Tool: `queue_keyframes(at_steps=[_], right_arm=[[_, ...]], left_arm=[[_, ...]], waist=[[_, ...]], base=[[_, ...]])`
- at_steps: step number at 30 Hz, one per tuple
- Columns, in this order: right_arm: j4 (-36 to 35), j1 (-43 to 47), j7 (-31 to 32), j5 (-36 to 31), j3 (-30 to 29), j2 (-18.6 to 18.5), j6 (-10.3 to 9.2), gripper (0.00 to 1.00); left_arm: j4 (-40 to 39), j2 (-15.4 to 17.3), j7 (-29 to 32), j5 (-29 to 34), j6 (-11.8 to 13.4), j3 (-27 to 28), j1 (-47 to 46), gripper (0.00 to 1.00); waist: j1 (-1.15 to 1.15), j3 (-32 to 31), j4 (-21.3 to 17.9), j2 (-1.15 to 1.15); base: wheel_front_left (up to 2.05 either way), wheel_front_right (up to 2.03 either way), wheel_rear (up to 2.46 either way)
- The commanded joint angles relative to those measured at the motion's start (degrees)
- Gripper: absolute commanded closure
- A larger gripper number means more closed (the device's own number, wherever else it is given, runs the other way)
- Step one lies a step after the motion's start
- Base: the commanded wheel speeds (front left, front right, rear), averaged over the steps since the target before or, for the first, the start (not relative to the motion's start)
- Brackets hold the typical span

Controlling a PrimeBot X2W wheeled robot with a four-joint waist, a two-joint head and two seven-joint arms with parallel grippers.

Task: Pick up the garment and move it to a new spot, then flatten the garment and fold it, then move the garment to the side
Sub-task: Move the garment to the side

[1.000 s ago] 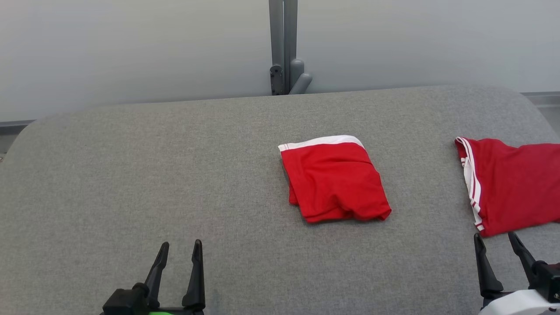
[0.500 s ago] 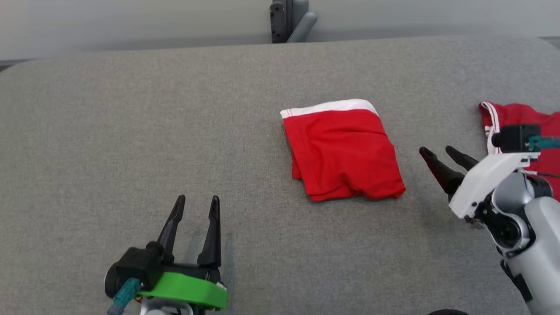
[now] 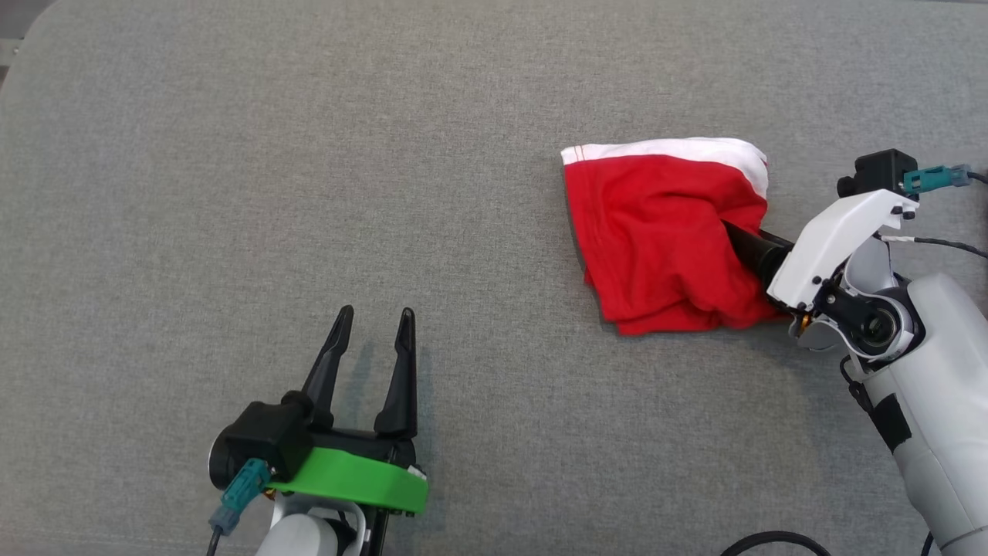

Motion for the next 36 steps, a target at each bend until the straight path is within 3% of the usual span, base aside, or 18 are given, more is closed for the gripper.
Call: queue_keyframes(at_steps=[1,2,4,16,25,29,36], right_arm=[[0.6,0.3,0.7,0.6,0.5,0.4,-0.01,0.21],[0.6,0.6,1.1,1.3,1.1,0.6,-0.01,0.53],[-0.3,1.0,0.8,1.9,2.2,0.1,-0.02,1.00],[-6.1,3.3,-1.7,7.1,5.5,-2.9,0.00,1.00],[-17.0,10.4,-3.5,9.4,7.2,-6.7,0.00,1.00],[-18.6,11.3,-4.0,8.2,6.2,-8.9,0.00,1.00],[-17.1,6.4,-1.6,5.6,4.2,-10.8,0.00,1.00]], left_arm=[[-0.3,0.1,0.0,-0.4,0.2,0.0,0.0,0.00],[-0.3,0.1,0.0,-0.3,0.4,0.1,0.3,0.00],[-0.2,0.1,0.0,0.0,0.5,0.3,0.7,0.00],[1.0,0.1,0.0,1.6,-0.6,2.3,2.0,0.00],[0.6,0.2,0.0,2.3,-0.9,4.9,5.7,0.00],[0.7,0.2,0.0,3.1,-1.7,5.1,5.2,0.00],[1.6,0.2,0.0,4.0,-3.0,3.6,2.1,0.00]], waist=[[-0.01,1.1,1.1,0.69],[-0.01,0.9,0.8,0.69],[-0.01,0.7,0.1,0.69],[-0.01,-3.0,-7.4,0.69],[-0.01,-5.6,-19.8,0.69],[-0.01,-5.5,-24.3,0.69],[-0.01,-3.5,-24.4,0.69]], base=[[0.00,0.00,0.00],[0.00,0.00,0.00],[0.00,0.00,0.00],[0.00,0.00,0.00],[0.00,0.00,0.00],[0.00,0.00,0.00],[0.00,0.00,0.00]])
